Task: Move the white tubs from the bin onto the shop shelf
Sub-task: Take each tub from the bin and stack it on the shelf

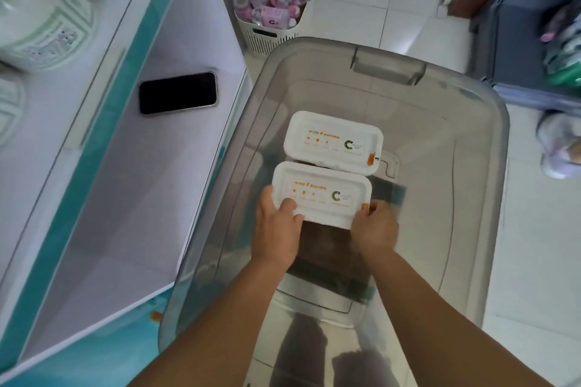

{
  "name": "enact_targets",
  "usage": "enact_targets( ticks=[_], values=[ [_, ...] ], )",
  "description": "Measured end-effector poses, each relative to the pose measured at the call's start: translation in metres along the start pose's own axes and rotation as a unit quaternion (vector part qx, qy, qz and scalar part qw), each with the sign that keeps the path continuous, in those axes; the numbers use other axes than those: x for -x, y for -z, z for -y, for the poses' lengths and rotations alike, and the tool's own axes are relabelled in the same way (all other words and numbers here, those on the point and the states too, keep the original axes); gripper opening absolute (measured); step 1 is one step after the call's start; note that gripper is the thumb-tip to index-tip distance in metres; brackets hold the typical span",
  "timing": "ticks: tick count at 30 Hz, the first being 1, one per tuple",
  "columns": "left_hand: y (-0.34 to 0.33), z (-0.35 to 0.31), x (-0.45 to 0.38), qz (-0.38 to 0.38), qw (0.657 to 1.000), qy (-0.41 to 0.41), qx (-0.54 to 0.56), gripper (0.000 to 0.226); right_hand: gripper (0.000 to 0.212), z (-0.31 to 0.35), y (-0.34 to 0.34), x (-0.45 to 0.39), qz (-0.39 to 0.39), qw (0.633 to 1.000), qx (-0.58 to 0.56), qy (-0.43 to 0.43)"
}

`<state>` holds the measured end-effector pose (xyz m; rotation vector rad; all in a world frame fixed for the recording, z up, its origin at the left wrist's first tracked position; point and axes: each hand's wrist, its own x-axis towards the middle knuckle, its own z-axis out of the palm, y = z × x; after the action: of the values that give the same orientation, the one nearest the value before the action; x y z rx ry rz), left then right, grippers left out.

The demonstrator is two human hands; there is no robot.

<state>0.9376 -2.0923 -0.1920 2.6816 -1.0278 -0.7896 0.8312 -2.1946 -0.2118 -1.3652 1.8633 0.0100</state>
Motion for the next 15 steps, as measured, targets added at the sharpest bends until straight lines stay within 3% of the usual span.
enact_targets(
  ticks=[6, 12, 15],
  values=[
    [0.002, -0.006, 0.016, 0.002, 0.994, 0.077, 0.076, 0.06, 0.015, -0.003, 0.018, 0.014, 0.01, 0.998, 0.035, 0.047],
    [0.016, -0.015, 0.053, -0.071, 0.972, 0.137, 0.175, 0.084, 0.021, 0.007, 0.057, 0.039, 0.017, 0.989, 0.041, 0.139],
    [0.024, -0.022, 0.083, -0.104, 0.966, 0.156, 0.18, 0.082, 0.023, 0.012, 0.086, 0.059, 0.038, 0.981, 0.029, 0.186]
  ],
)
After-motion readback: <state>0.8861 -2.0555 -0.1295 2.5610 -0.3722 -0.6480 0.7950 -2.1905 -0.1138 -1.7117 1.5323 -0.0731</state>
